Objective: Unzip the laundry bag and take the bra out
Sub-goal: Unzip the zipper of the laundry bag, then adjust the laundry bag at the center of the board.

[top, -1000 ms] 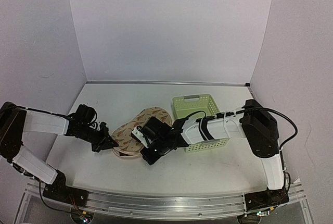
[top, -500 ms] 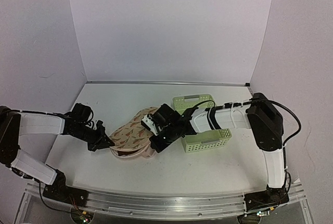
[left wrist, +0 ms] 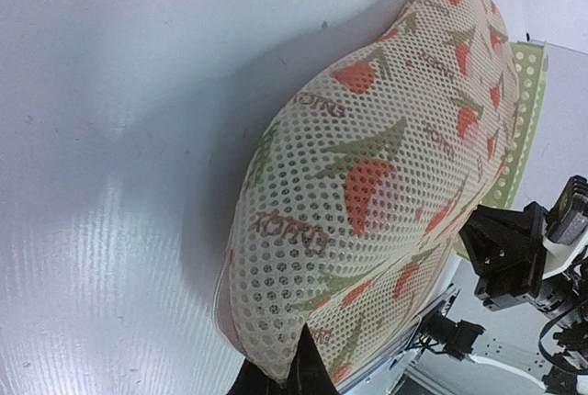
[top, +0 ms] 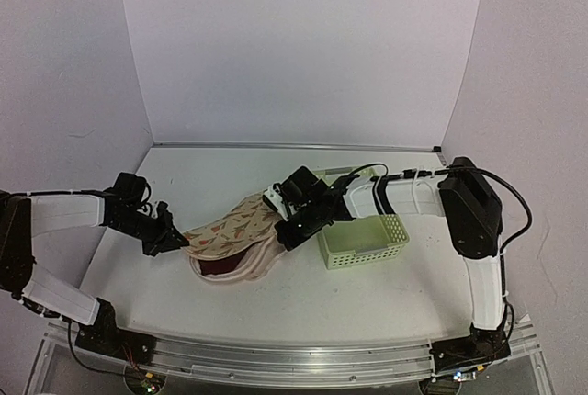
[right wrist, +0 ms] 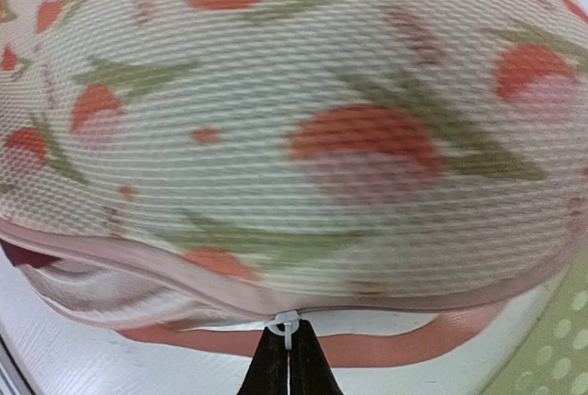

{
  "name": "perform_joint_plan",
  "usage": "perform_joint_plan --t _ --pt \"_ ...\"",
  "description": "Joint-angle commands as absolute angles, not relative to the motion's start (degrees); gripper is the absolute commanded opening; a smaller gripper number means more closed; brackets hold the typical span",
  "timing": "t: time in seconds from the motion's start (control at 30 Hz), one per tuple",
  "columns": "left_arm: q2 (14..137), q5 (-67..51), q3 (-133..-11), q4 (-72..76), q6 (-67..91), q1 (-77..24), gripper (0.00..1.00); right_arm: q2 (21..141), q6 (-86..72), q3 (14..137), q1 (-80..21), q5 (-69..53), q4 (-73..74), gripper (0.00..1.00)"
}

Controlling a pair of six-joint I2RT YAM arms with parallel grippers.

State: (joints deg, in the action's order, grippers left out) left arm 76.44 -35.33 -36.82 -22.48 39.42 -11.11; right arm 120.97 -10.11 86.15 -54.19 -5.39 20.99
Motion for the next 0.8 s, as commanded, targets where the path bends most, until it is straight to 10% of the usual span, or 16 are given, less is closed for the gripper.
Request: perform_joint_plan --t 0.0,0.77 --pt "75.76 -31.41 -40.09 -26.83 36.43 -8.59 0.0 122.01 -8.98 88.89 -50.3 -0.01 25.22 0.0" --pt "86.42 -28.65 -54.2 -28.78 33.3 -6.91 0.0 119.87 -20.75 84.28 -57.51 -5.61 23.82 0.0"
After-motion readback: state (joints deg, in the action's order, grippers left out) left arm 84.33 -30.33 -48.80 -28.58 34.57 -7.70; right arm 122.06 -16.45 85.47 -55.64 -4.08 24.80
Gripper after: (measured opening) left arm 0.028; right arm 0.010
